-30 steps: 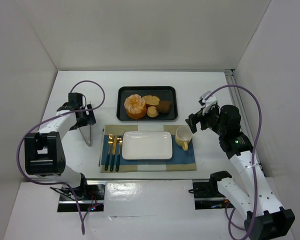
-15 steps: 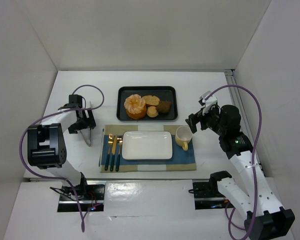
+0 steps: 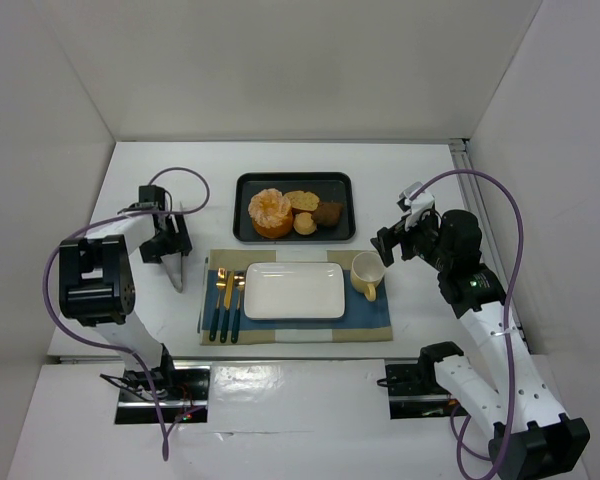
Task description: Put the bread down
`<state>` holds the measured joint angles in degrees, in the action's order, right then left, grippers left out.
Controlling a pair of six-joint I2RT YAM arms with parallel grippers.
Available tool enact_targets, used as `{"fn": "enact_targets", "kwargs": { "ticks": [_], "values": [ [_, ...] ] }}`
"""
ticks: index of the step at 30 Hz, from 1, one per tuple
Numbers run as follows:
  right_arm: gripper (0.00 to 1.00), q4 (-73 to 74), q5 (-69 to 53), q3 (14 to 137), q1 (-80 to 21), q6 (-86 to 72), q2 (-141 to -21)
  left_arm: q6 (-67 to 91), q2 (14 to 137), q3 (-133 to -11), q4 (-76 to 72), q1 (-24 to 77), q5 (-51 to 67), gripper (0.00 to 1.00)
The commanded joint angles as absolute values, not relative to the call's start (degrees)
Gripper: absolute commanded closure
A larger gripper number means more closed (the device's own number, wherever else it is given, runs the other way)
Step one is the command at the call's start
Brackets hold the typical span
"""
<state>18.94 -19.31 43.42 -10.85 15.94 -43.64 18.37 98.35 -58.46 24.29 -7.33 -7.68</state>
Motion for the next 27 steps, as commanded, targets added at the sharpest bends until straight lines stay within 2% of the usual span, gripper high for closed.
{"fn": "enact_targets", "kwargs": {
  "ticks": [1,2,5,6,8,9,12,17,27],
  "values": [
    [0.00,18.90,-19.69,44.47,-10.81,15.91,-42.80,17.67,99.84,-59.68,24.52,-7.65,-6.50,0.13],
    [0.00,18.90,-19.69,44.47,-10.81,15.91,-42.80,17.67,100.45,-60.20,25.22,-8.17,-6.50,0.21],
    [0.00,18.90,-19.69,44.47,-10.81,15.91,-42.28,17.67,100.46,-60.21,25.22,-8.17,-5.98,0.37],
    [0.00,18.90,-19.69,44.47,-10.81,15.91,-42.28,17.67,100.46,-60.21,25.22,-8.17,-5.98,0.53],
    [0.00,18.90,-19.69,44.47,-10.81,15.91,-42.28,17.67,100.46,-60.21,25.84,-8.17,-5.98,0.64],
    [0.00,18.90,-19.69,44.47,-10.81,15.91,-42.28,17.67,100.46,-60.21,25.84,-8.17,-5.98,0.78],
    [0.00,18.90,-19.69,44.47,-10.81,15.91,-42.28,17.67,98.88,-60.21,25.84,-8.17,-5.37,1.00],
    [0.00,18.90,-20.21,44.47,-10.81,15.91,-41.75,18.72,93.53,-60.73,26.54,-6.33,-1.25,1.00],
    [0.00,18.90,-20.21,44.47,-10.81,15.91,-41.75,19.95,76.91,-59.59,29.70,6.32,5.71,1.00]
  ]
}}
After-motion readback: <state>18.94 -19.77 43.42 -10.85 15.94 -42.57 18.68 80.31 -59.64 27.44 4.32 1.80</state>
